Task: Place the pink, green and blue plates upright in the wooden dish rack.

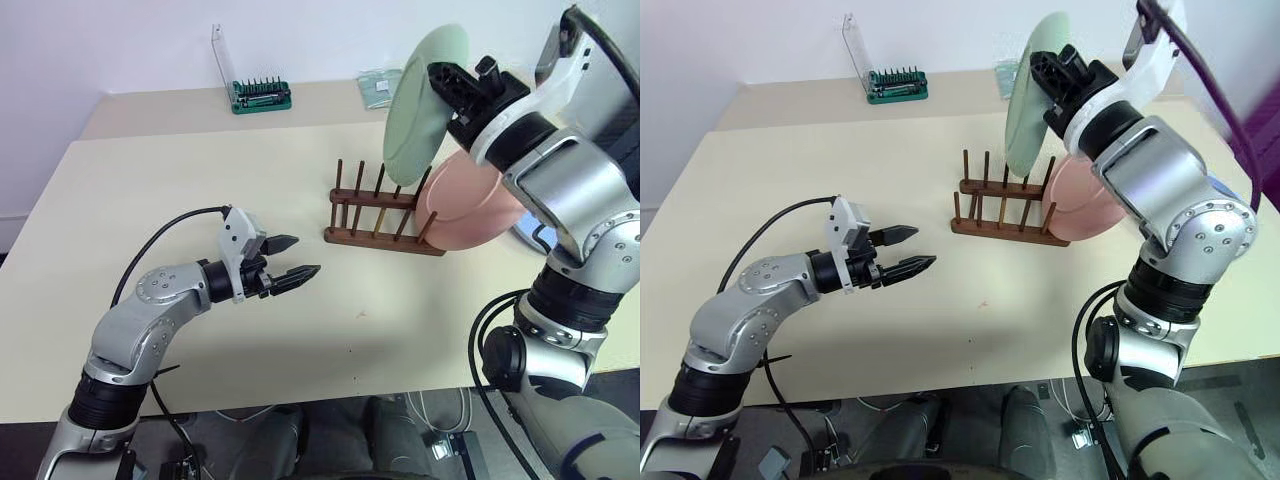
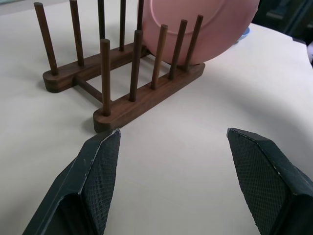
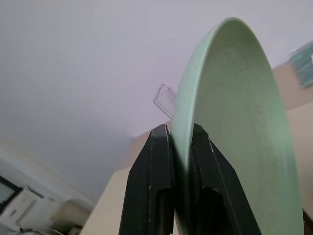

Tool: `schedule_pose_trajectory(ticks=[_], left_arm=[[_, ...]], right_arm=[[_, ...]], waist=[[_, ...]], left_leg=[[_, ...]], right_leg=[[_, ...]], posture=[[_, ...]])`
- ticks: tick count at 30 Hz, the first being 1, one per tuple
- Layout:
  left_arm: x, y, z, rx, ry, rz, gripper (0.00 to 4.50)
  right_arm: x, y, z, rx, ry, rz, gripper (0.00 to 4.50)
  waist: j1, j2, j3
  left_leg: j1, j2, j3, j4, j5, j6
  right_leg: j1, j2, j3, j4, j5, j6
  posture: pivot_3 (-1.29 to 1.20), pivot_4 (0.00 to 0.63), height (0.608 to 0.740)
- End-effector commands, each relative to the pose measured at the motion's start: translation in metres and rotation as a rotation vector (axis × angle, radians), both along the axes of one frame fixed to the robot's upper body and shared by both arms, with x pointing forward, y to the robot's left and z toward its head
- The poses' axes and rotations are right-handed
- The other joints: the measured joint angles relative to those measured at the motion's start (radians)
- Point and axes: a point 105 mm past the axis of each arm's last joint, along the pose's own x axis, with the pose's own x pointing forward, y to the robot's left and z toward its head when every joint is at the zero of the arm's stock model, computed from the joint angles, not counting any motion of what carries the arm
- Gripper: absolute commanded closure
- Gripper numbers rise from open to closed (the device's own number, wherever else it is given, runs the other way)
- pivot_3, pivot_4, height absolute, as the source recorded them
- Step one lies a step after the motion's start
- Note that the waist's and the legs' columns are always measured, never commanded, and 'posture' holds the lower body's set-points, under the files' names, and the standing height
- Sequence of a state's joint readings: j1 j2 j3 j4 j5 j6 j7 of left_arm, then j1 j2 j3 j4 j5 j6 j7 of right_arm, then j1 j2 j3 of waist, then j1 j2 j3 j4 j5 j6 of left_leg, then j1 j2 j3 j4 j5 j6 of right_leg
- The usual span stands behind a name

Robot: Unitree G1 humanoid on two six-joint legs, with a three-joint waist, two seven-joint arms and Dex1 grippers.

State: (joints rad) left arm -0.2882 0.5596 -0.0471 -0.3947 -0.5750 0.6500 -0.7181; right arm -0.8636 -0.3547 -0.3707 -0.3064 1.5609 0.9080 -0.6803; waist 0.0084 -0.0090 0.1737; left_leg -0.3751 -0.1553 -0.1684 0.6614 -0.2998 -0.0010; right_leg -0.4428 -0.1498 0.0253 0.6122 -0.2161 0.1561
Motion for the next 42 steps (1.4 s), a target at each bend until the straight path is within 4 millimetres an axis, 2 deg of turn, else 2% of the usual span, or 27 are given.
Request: schedule_pose_trajectory(ticks=[1,13,18,22,25,28,31,34,37,38,41,42], left_arm=[[-0.001,0.000,0.006,0.009,-0.028,-0.011,0.90],[0.000,0.001,0.007,0.017,-0.028,-0.018,0.90],[-0.001,0.000,0.007,0.017,-0.030,-0.017,0.90],[0.000,0.000,0.007,0.015,-0.034,-0.012,0.90],[0.000,0.000,0.007,0.015,-0.035,-0.010,0.90],[-0.001,0.001,0.007,0.014,-0.034,-0.009,0.90],[-0.001,0.000,0.007,0.013,-0.034,-0.010,0.90],[0.000,0.000,0.007,0.012,-0.032,-0.015,0.90],[0.000,-0.001,0.007,0.013,-0.032,-0.029,0.90],[0.000,-0.003,0.007,0.018,-0.035,-0.040,0.90],[0.000,-0.008,0.009,0.028,-0.049,-0.068,0.90],[0.001,-0.009,0.011,0.025,-0.052,-0.075,0.90]], right_arm=[[-0.008,-0.003,0.010,0.043,-0.013,-0.035,4.40],[-0.001,-0.005,-0.022,0.107,0.134,-0.066,4.40],[0.011,-0.007,-0.043,0.074,0.193,-0.090,4.40],[0.014,-0.006,-0.048,0.028,0.186,-0.084,4.40],[0.015,-0.007,-0.045,0.004,0.164,-0.089,3.42],[0.013,-0.012,-0.036,-0.139,0.090,-0.129,2.05],[0.009,-0.016,-0.026,-0.301,0.004,-0.137,2.05],[-0.012,-0.024,0.001,-0.576,-0.184,-0.113,2.05],[-0.027,-0.043,0.016,-0.779,-0.313,-0.143,2.05],[-0.030,-0.060,0.020,-0.816,-0.325,-0.171,2.05],[-0.048,-0.120,0.021,-0.932,-0.276,-0.245,1.19],[-0.057,-0.137,0.021,-0.942,-0.260,-0.263,0.77]], waist=[[0.000,0.000,0.000],[0.000,0.000,0.000],[-0.001,0.000,0.000],[-0.001,0.001,0.001],[-0.001,0.001,0.001],[0.001,0.001,0.001],[0.002,0.001,0.001],[0.004,0.002,0.001],[0.005,0.003,0.002],[0.006,0.002,0.002],[0.011,0.001,0.002],[0.015,0.002,0.002]], left_leg=[[0.000,0.000,0.000,0.000,0.000,0.000],[0.000,0.000,0.000,0.000,0.000,0.000],[0.000,0.000,0.000,0.000,0.000,0.000],[0.000,0.000,0.000,0.000,0.000,0.000],[0.000,0.000,0.000,0.000,0.000,0.000],[0.000,0.000,0.000,0.000,0.000,0.000],[0.000,0.000,0.000,0.000,0.000,0.000],[0.000,0.000,0.000,0.000,0.000,0.000],[-0.001,-0.001,0.000,0.000,-0.001,0.002],[-0.001,0.000,0.001,0.000,-0.001,0.002],[-0.001,-0.001,0.001,0.002,-0.002,0.004],[0.000,-0.001,0.002,0.002,-0.003,0.005]], right_leg=[[0.000,0.000,0.000,0.000,0.000,0.000],[0.000,0.000,0.000,0.000,0.000,0.000],[0.000,0.000,0.000,0.000,0.000,0.000],[0.000,0.000,0.000,0.000,0.000,0.000],[0.000,0.000,0.000,0.000,0.000,0.000],[0.000,0.000,0.000,0.000,0.000,0.000],[0.000,0.000,0.000,0.000,0.000,0.000],[0.000,0.000,0.000,-0.001,0.000,0.000],[0.000,0.000,-0.001,-0.002,0.000,0.001],[0.001,0.000,-0.001,-0.003,0.000,0.001],[0.004,-0.001,-0.002,-0.005,0.000,0.001],[0.005,-0.001,-0.002,-0.005,0.000,0.001]], posture=[[0.00,0.150,0.740],[0.00,0.150,0.740],[0.00,0.150,0.740],[0.00,0.150,0.740],[0.00,0.150,0.740],[0.00,0.150,0.740],[0.00,0.150,0.740],[0.00,0.150,0.740],[0.00,0.150,0.740],[0.00,0.150,0.740],[0.00,0.150,0.740],[0.00,0.150,0.740]])
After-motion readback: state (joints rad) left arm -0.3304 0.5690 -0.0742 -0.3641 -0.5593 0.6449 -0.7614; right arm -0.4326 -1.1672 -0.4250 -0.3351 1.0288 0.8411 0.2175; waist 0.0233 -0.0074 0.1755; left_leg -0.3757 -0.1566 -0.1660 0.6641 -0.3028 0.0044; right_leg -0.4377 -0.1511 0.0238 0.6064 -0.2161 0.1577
